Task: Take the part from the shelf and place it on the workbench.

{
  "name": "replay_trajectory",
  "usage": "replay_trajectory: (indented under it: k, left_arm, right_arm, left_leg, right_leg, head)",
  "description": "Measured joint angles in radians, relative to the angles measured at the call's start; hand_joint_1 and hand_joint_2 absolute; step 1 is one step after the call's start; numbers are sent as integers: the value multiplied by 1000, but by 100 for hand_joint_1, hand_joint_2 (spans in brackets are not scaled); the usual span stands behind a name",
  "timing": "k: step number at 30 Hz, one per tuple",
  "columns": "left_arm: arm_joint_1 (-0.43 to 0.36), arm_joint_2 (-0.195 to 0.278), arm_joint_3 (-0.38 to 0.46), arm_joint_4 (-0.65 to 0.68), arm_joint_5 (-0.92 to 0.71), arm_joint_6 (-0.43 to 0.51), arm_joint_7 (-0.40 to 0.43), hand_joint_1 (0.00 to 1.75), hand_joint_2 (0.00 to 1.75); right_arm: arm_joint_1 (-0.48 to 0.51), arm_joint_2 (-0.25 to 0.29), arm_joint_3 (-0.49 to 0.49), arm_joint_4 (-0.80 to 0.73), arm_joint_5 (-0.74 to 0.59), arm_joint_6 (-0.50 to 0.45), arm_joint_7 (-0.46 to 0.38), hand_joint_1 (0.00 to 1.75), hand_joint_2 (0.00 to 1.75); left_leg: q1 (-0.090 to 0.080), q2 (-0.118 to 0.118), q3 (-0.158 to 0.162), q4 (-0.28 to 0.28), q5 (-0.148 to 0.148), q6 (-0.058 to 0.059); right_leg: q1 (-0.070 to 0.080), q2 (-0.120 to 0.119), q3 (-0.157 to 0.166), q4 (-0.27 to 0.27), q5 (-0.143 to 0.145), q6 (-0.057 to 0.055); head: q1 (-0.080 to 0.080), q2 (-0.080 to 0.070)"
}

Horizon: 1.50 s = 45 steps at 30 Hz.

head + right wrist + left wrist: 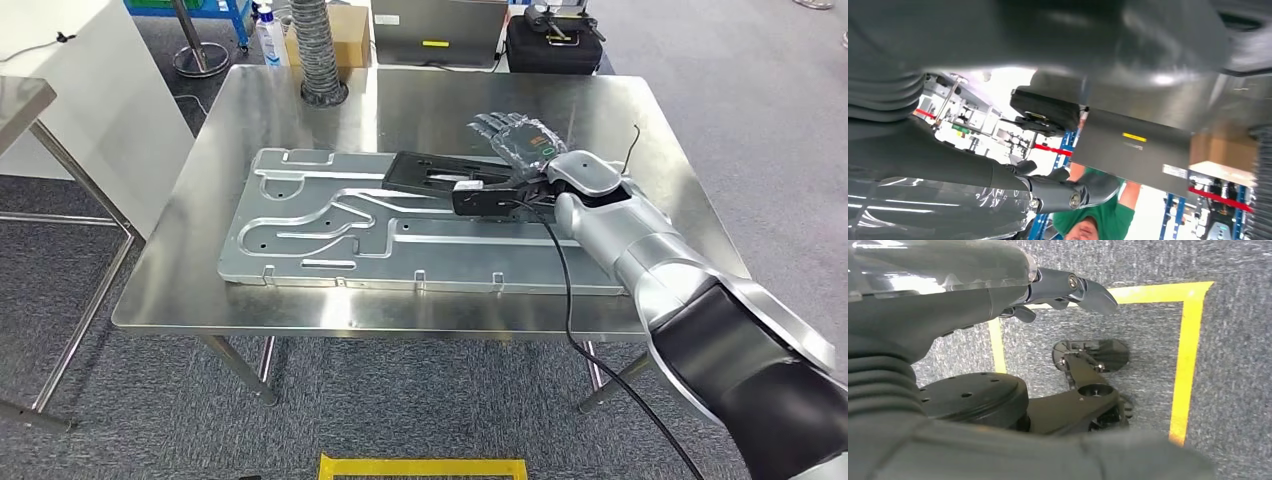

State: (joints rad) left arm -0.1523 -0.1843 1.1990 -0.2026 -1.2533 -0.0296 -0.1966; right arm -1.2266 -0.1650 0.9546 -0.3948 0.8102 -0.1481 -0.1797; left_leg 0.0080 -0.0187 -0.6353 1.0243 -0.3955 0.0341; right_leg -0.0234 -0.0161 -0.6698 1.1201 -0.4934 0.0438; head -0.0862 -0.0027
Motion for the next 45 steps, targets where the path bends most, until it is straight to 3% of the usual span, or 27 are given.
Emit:
replay_trajectory:
  k: [2,3,4,5,8,9,12,14,17,18,19,20,22,24,26,28,29,31,32,33,34,35,36,38,40,42,45]
  left_arm:
    - [1,0,0,0,0,-3,-4,0,0]
    - [3,0,0,0,1,-4,-6,0,0]
    - [4,0,0,0,2,-6,-8,0,0]
    - [6,0,0,0,3,-8,-9,0,0]
    - [14,0,1,0,7,-13,-10,0,0]
    - [18,0,1,0,8,-15,-10,0,0]
    - [33,1,3,1,12,-19,-10,0,0]
    - [41,2,4,1,14,-20,-10,0,0]
    - [51,3,5,1,18,-24,-13,0,0]
    - [55,3,6,1,19,-26,-15,0,0]
    - [58,4,7,1,20,-26,-17,0,0]
    - [62,5,8,1,22,-26,-19,0,0]
    - [68,6,11,1,27,-24,-21,0,0]
    - [73,7,13,2,30,-20,-24,0,0]
    - [77,7,14,3,33,-17,-25,0,0]
    - [77,6,16,4,37,-14,-25,0,0]
    - [77,6,18,4,38,-12,-25,0,0]
    - [78,6,22,5,39,-9,-24,0,0]
    - [79,6,24,5,40,-8,-22,0,0]
    - [81,6,26,5,42,-8,-20,0,0]
    - [82,6,27,5,44,-7,-18,0,0]
    - [81,6,29,5,46,-7,-16,0,0]
    - [80,6,29,5,48,-7,-15,0,0]
    - [72,6,30,5,49,-7,-13,0,0]
    - [59,6,32,5,47,-6,-13,0,0]
    - [50,5,35,5,46,-5,-13,0,0]
    - [48,5,36,5,46,-5,-12,0,0]
  right_arm:
    - [-6,17,-10,7,4,7,16,0,0]
    - [-11,27,-15,12,8,9,29,0,0]
    - [-17,37,-19,18,13,10,41,0,0]
    - [-25,48,-25,25,16,10,54,0,0]
    - [-75,81,-56,50,10,25,80,0,0]
    - [-98,93,-73,60,6,33,85,0,0]
    - [-164,125,-120,99,4,44,100,0,0]
    - [-196,131,-138,118,8,44,105,0,0]
    - [-220,130,-165,144,10,31,145,0,0]
    - [-220,129,-179,154,4,10,161,0,0]
    - [-215,129,-195,164,-9,-27,173,0,0]
    - [-200,129,-218,171,-31,-89,178,0,0]
    - [-128,128,-291,179,-104,-274,162,0,0]
    - [18,126,-424,160,-164,-457,122,0,0]
    - [233,119,-633,92,-127,-546,62,0,0]
    - [464,126,-927,-42,-8,-565,-56,0,0]
    - [559,145,-1102,-127,43,-567,-143,0,0]
    - [696,218,-1453,-303,67,-568,-323,0,0]
    - [753,264,-1618,-396,45,-567,-394,0,0]
    - [808,309,-1757,-484,14,-567,-439,0,0]
    - [860,352,-1878,-570,-20,-566,-462,0,0]
    - [906,389,-1975,-647,-49,-565,-469,0,0]
    - [941,420,-2047,-712,-71,-564,-469,0,0]
    - [995,469,-2134,-818,-94,-562,-470,0,0]
    - [1036,492,-2170,-883,-111,-561,-471,0,0]
    - [1065,496,-2196,-904,-130,-560,-471,0,0]
    - [1080,496,-2210,-904,-143,-559,-471,0,0]
  left_leg:
    - [-7,3,-18,0,14,7]
    - [-11,5,-27,0,21,10]
    - [-15,7,-36,0,28,11]
    - [-18,10,-44,0,34,12]
    - [-26,25,-63,-1,56,8]
    - [-27,32,-66,-2,63,5]
    - [-24,53,-69,-16,85,-12]
    - [-24,50,-82,8,46,-22]
    - [-11,38,-122,191,-97,-32]
    - [-7,37,-126,250,-122,-34]
    - [-3,37,-116,279,-125,-35]
    - [0,37,-87,268,-110,-35]
    - [2,37,19,148,-71,-30]
    - [-1,29,114,28,-67,-30]
    - [-1,14,148,-9,-71,-32]
    - [12,4,156,-45,-57,-26]
    - [16,4,155,-65,-50,-20]
    - [18,12,142,-91,-42,-14]
    - [17,14,127,-87,-36,-12]
    - [17,15,114,-83,-31,-14]
    - [18,15,101,-76,-28,-16]
    - [21,14,88,-66,-25,-20]
    - [24,14,73,-55,-23,-26]
    - [28,16,43,-28,-21,-41]
    - [25,15,28,-9,-19,-57]
    - [24,4,25,-7,-9,-72]
    - [26,-5,20,-9,2,-84]
  right_leg:
    - [3,5,-39,134,-85,-3]
    - [5,7,-46,178,-104,-6]
    - [7,8,-36,188,-105,-9]
    - [11,8,-6,155,-88,-14]
    - [27,7,118,-45,-34,-36]
    - [31,6,135,-83,-26,-41]
    - [31,18,125,-109,5,-54]
    - [23,33,112,-120,33,-62]
    - [16,56,77,-122,68,-66]
    - [14,67,63,-121,79,-64]
    - [11,78,48,-120,89,-61]
    - [7,90,35,-119,98,-58]
    - [1,112,16,-119,114,-49]
    - [6,121,15,-127,126,-38]
    - [14,122,30,-145,140,-27]
    - [15,110,39,-161,141,-17]
    - [15,93,31,-150,120,-12]
    - [14,55,-12,-60,34,-4]
    - [13,44,-37,11,-10,1]
    - [11,40,-55,76,-36,5]
    - [9,39,-59,120,-39,10]
    - [6,39,-48,130,-21,15]
    - [2,39,-20,102,4,21]
    - [-9,49,71,-17,20,32]
    - [-13,65,124,-89,4,19]
    - [-8,62,121,-89,3,-7]
    - [-7,50,115,-89,8,-21]
  head:
    - [0,0]
    - [0,0]
    - [0,0]
    - [0,0]
    - [0,0]
    - [0,0]
    - [0,0]
    - [0,0]
    - [0,0]
    - [0,0]
    - [0,0]
    - [0,0]
    - [0,0]
    - [0,0]
    - [0,0]
    - [1,0]
    - [1,0]
    - [1,0]
    - [1,0]
    - [1,0]
    - [1,0]
    - [1,0]
    - [1,0]
    - [1,0]
    - [1,0]
    - [0,0]
    - [0,0]
